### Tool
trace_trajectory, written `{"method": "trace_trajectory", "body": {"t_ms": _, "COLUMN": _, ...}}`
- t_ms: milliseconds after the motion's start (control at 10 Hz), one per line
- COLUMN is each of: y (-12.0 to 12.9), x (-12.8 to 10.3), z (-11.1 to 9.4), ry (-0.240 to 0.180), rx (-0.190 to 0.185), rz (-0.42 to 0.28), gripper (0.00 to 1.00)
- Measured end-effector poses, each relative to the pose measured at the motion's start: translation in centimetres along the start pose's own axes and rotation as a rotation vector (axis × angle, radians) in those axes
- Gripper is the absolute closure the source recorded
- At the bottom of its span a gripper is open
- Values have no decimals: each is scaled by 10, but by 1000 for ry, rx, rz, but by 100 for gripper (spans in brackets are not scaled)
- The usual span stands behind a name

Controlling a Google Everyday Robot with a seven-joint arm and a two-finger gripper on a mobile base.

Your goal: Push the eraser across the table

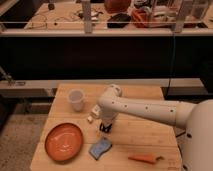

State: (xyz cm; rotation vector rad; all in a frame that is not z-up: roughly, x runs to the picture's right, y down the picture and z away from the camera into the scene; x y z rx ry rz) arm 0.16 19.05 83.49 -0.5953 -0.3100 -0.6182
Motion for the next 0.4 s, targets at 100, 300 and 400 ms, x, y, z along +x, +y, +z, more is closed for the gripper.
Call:
{"method": "trace_trajectory", "body": {"t_ms": 100, "y": -5, "x": 3, "z": 4, "ry": -11, "rx": 12, "rz": 15, "gripper": 100}}
{"method": "trace_trajectory", "body": {"t_ms": 300, "y": -5, "x": 3, "z": 1, "ry": -8, "rx": 11, "rz": 11, "gripper": 100}}
{"method": "trace_trajectory", "body": {"t_ms": 400, "y": -4, "x": 3, "z": -1, "ry": -8, "rx": 11, "rz": 11, "gripper": 100}}
